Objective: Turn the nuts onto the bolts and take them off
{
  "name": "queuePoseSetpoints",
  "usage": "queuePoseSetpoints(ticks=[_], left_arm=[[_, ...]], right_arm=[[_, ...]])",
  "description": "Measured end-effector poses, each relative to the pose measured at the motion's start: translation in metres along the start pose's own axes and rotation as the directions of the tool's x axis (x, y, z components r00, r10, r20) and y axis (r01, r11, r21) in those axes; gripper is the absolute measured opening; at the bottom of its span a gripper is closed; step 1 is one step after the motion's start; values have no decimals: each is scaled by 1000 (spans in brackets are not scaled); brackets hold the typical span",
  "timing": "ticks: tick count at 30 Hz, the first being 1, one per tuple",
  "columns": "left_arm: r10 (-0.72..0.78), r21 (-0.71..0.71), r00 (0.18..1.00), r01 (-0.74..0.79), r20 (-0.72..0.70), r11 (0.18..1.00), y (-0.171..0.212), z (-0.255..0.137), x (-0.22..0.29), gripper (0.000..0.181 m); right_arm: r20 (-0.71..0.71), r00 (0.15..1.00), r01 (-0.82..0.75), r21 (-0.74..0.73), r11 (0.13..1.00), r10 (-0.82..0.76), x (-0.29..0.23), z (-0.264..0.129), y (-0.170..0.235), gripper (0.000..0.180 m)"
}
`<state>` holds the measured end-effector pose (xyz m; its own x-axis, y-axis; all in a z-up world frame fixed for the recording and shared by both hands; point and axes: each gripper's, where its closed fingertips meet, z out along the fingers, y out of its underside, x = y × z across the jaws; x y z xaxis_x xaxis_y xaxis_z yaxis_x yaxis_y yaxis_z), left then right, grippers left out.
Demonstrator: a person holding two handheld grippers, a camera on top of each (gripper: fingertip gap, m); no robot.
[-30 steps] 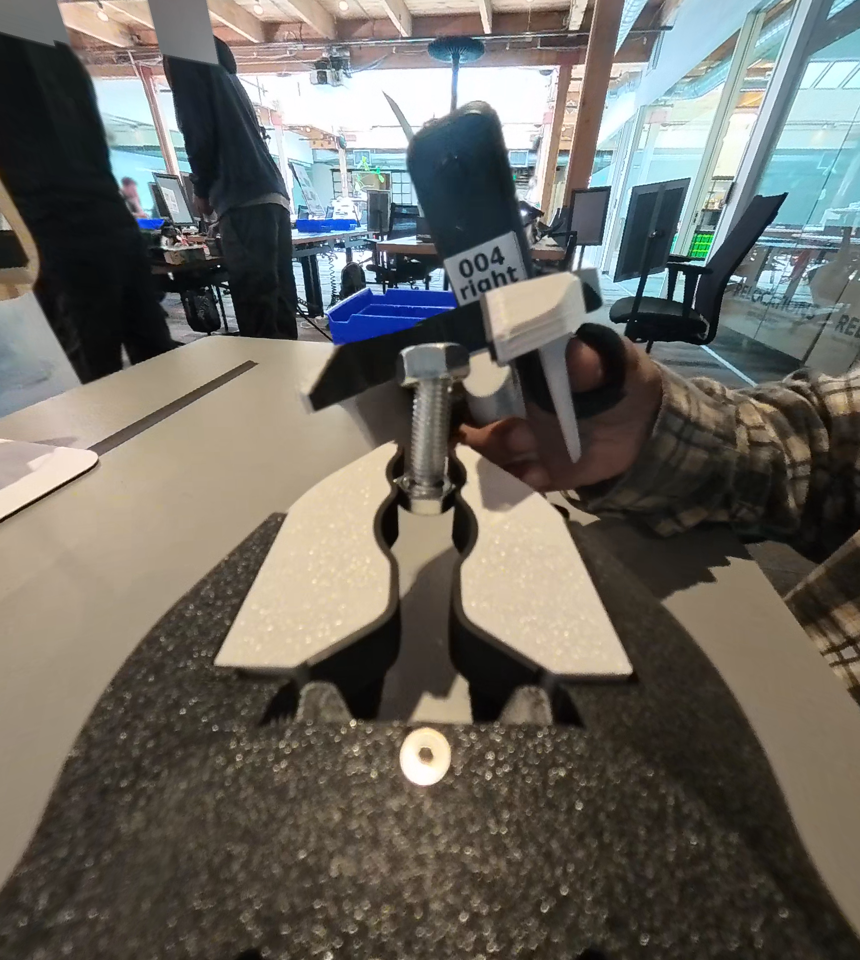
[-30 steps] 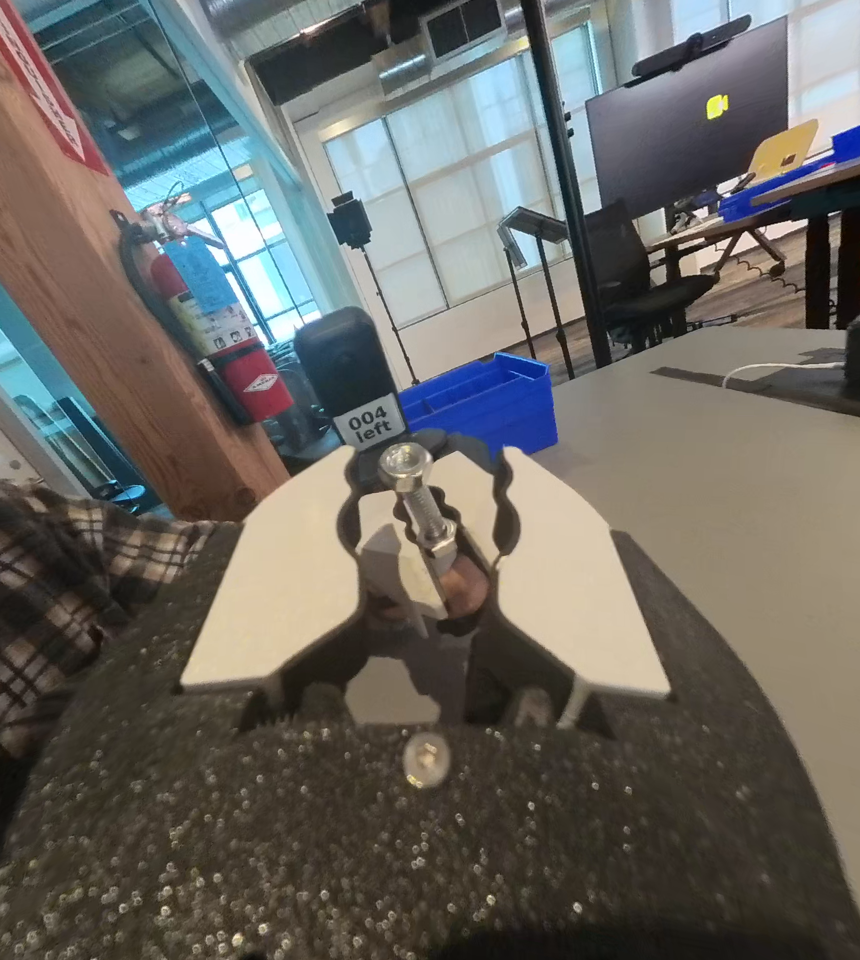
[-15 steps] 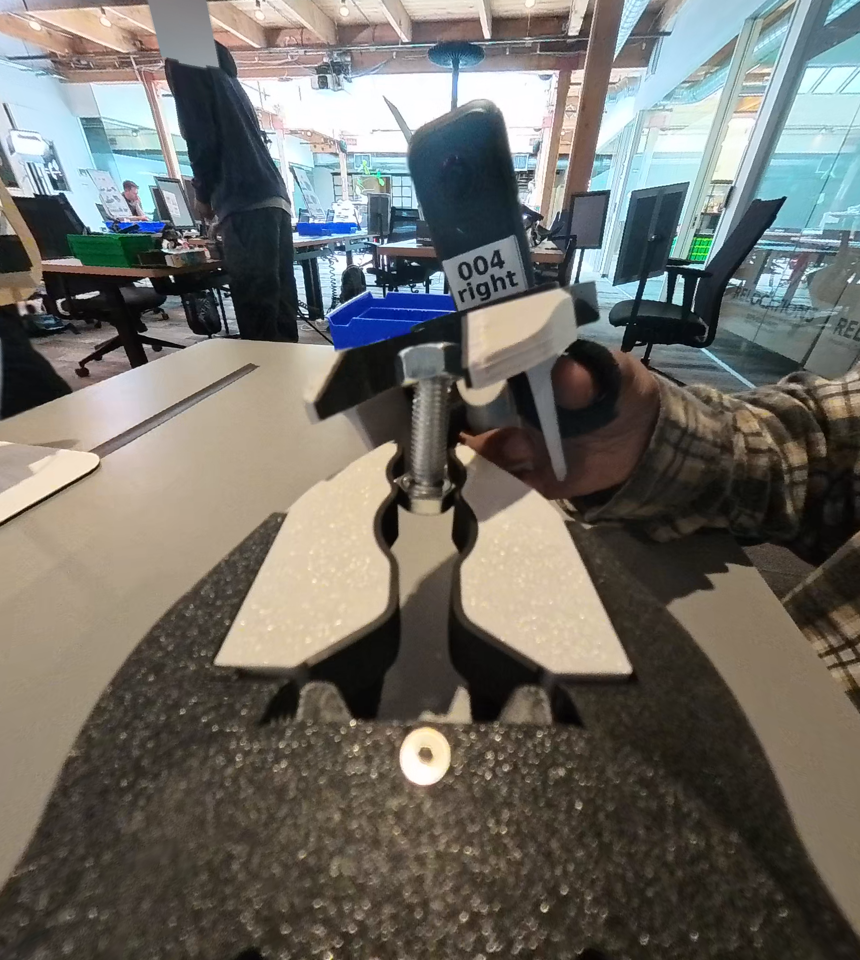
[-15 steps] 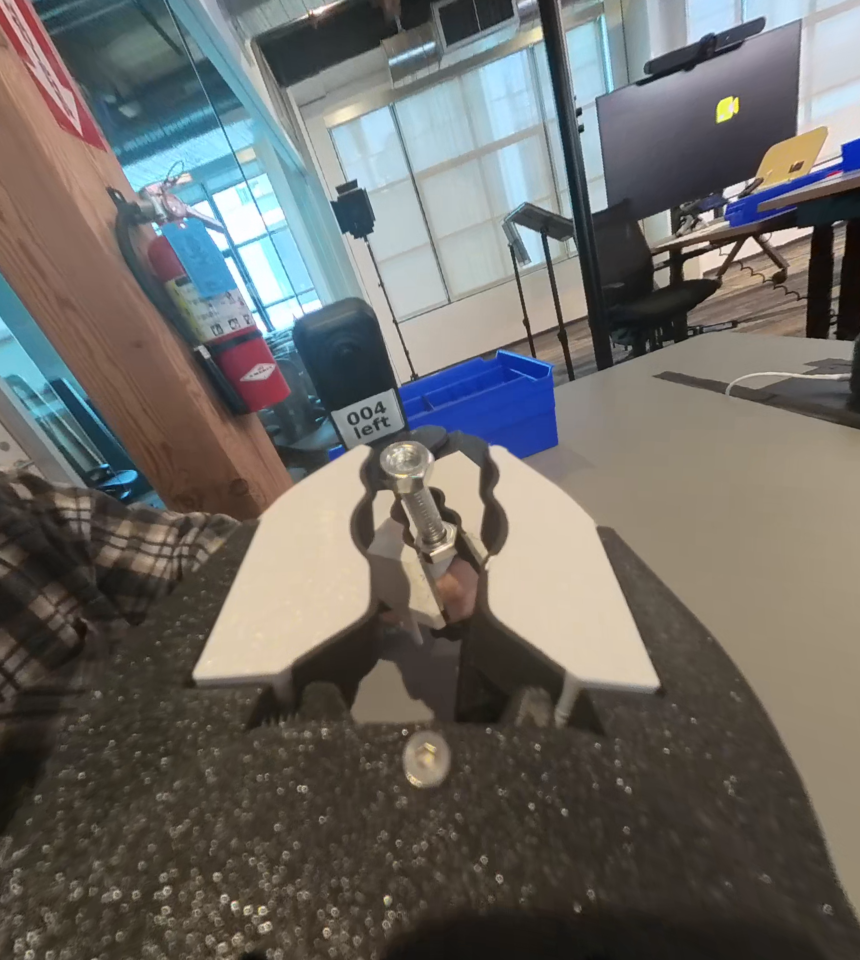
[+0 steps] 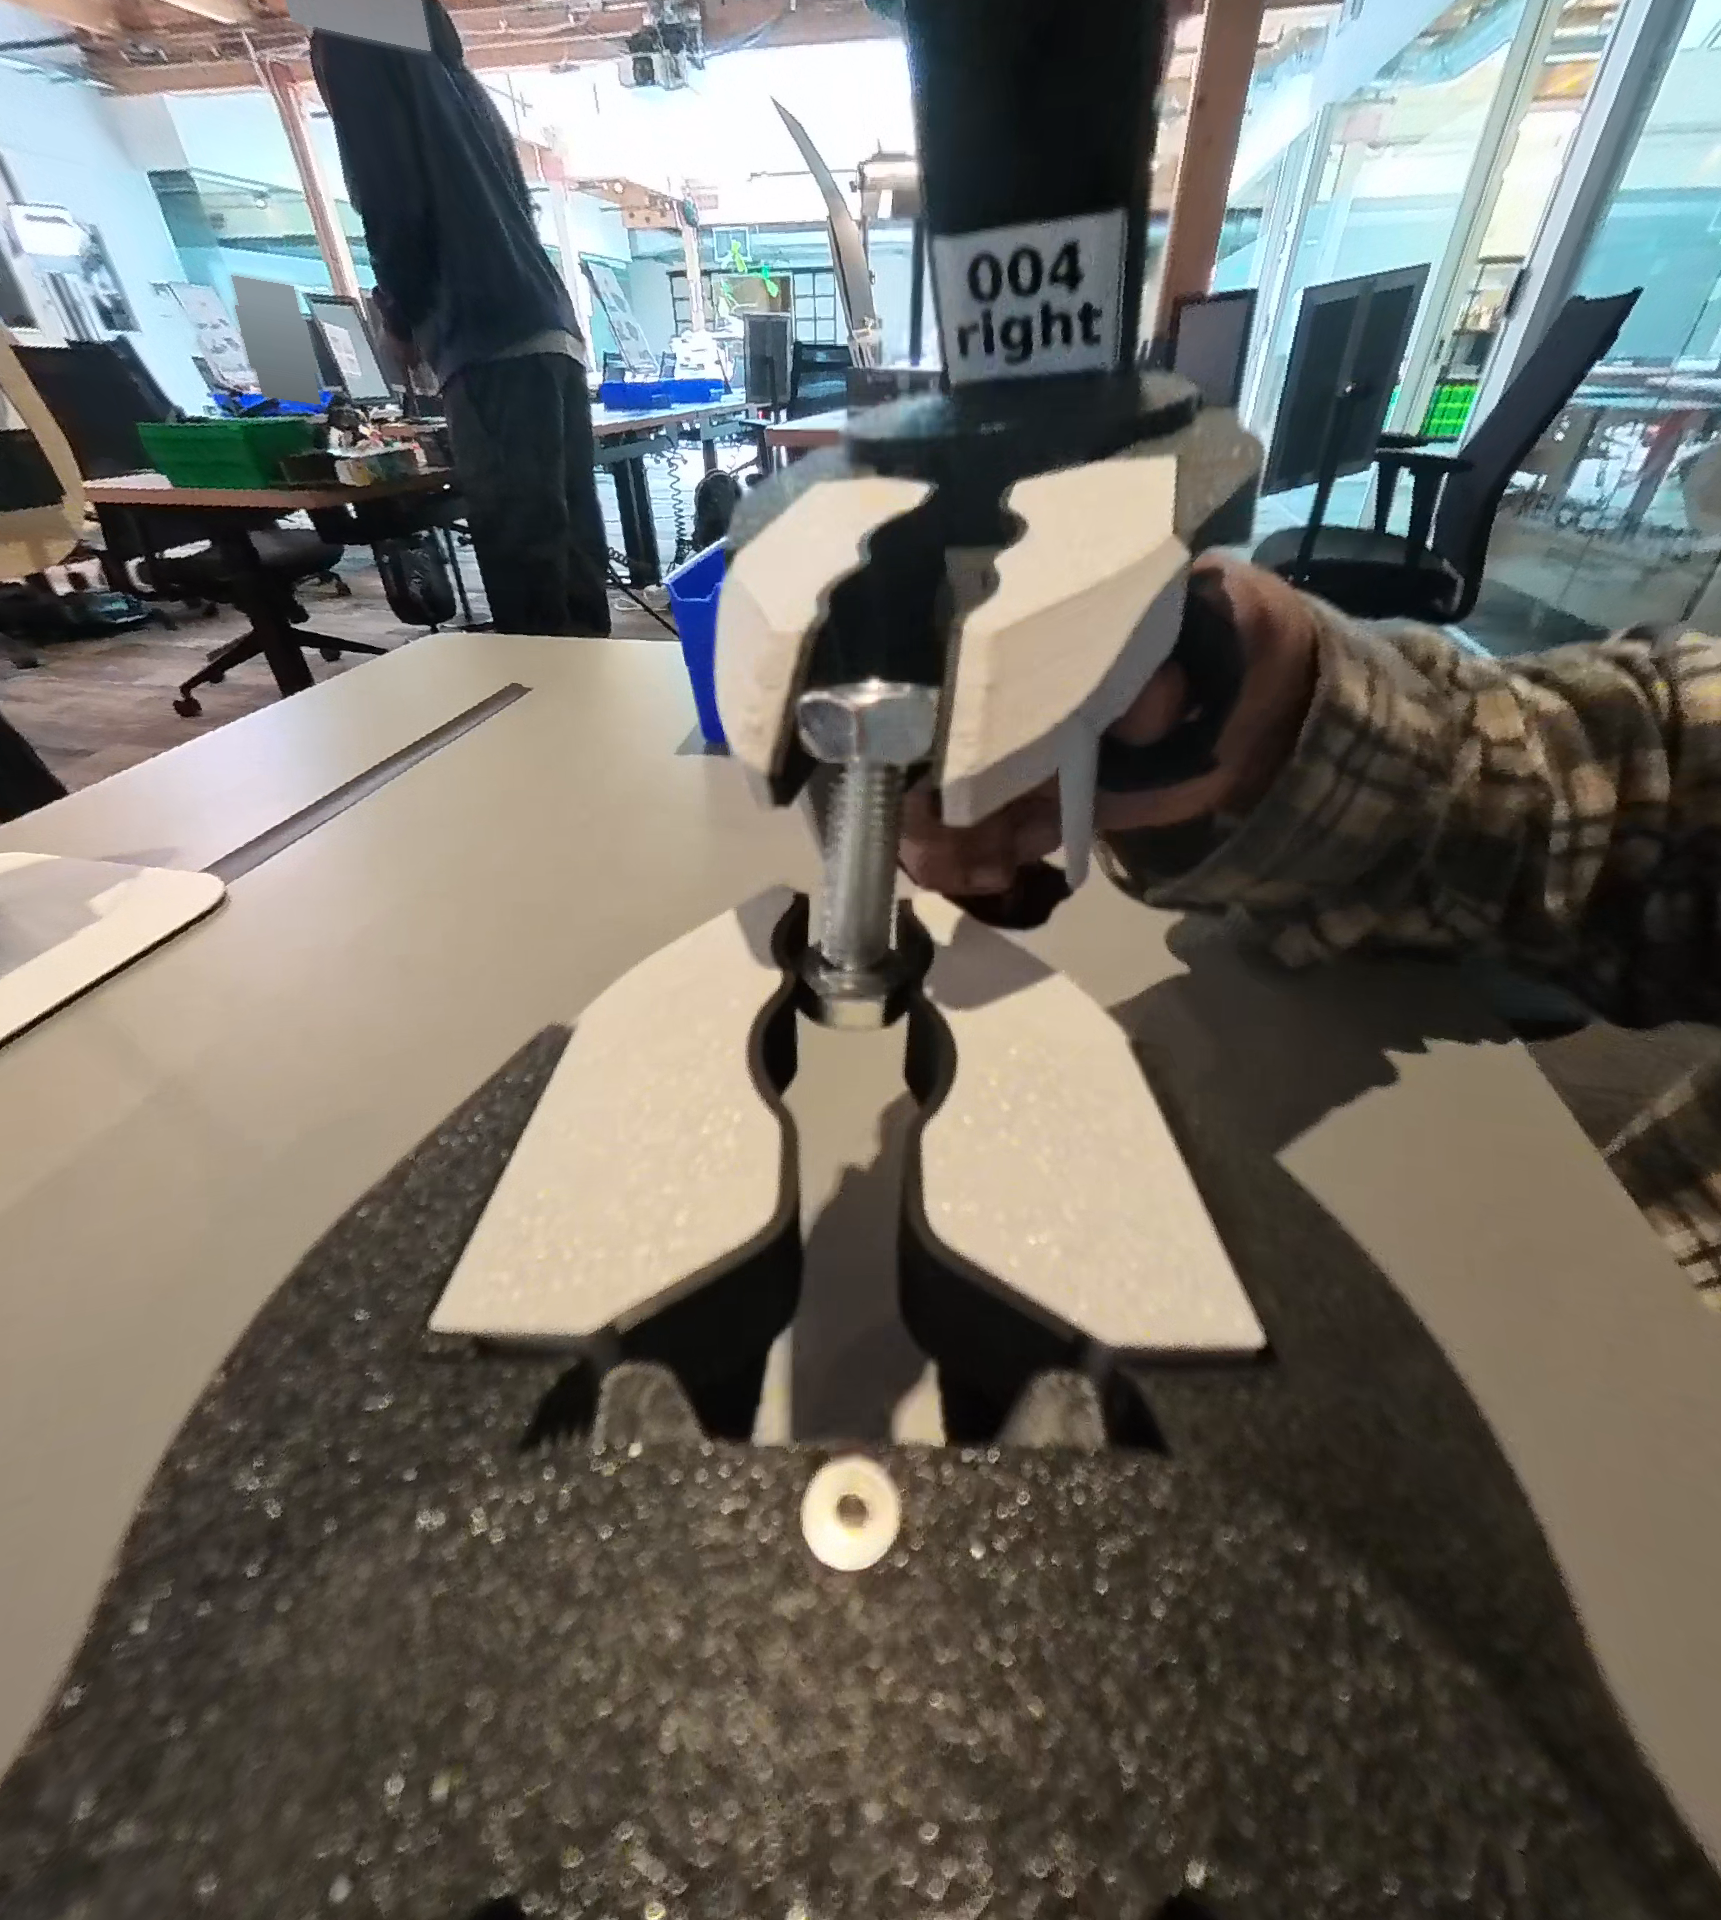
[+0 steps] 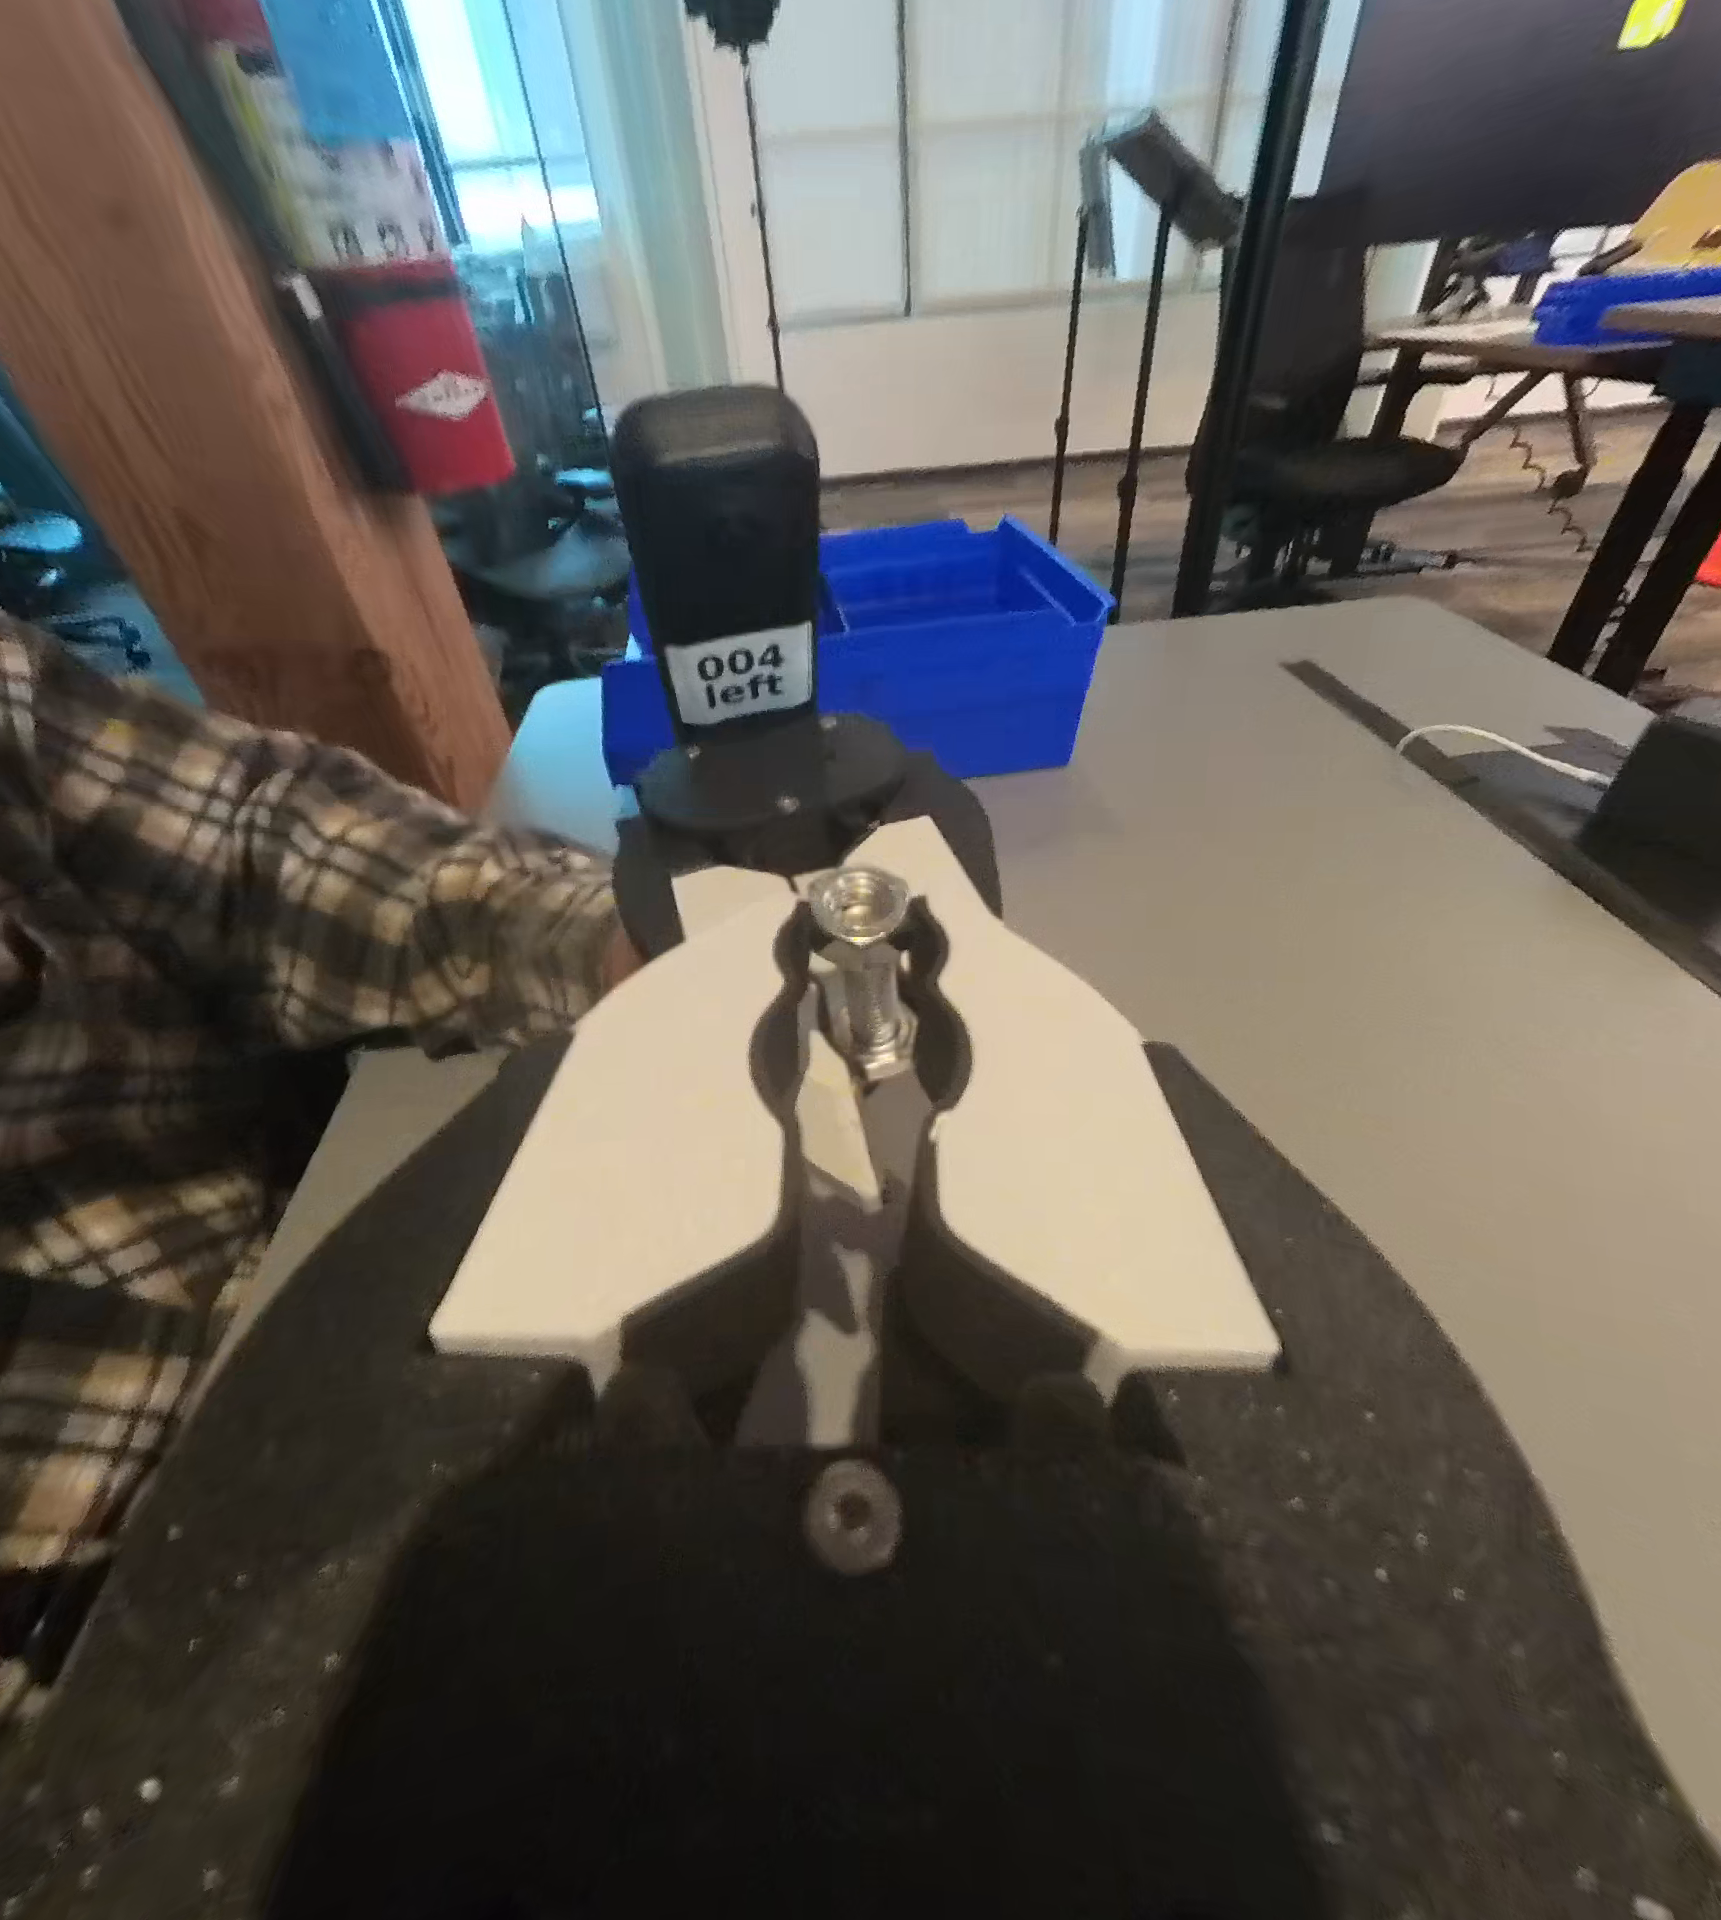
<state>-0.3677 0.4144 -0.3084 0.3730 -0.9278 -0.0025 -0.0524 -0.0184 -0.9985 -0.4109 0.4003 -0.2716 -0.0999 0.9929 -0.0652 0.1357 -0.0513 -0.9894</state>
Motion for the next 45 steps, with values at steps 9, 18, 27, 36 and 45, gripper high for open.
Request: queuePoseSetpoints(ticks=[9,18,27,36,45], left_arm=[[6,-57,990,2,138,998,7,-15,-32,15],[-15,-26,988,20,153,999,3,-20,-38,15],[-29,-32,990,34,136,999,7,-18,-37,15],[-26,-30,991,30,133,999,5,-18,-36,15],[-9,-78,989,20,146,997,15,-20,-44,15]], right_arm=[[37,999,27,-276,961,-17,7,-38,46,17],[128,992,101,-699,708,-16,13,-56,175,18],[163,986,143,-694,705,-39,17,-58,177,18],[169,976,220,-721,657,-141,19,-65,175,32],[262,952,307,-823,478,-160,17,-67,168,29]])
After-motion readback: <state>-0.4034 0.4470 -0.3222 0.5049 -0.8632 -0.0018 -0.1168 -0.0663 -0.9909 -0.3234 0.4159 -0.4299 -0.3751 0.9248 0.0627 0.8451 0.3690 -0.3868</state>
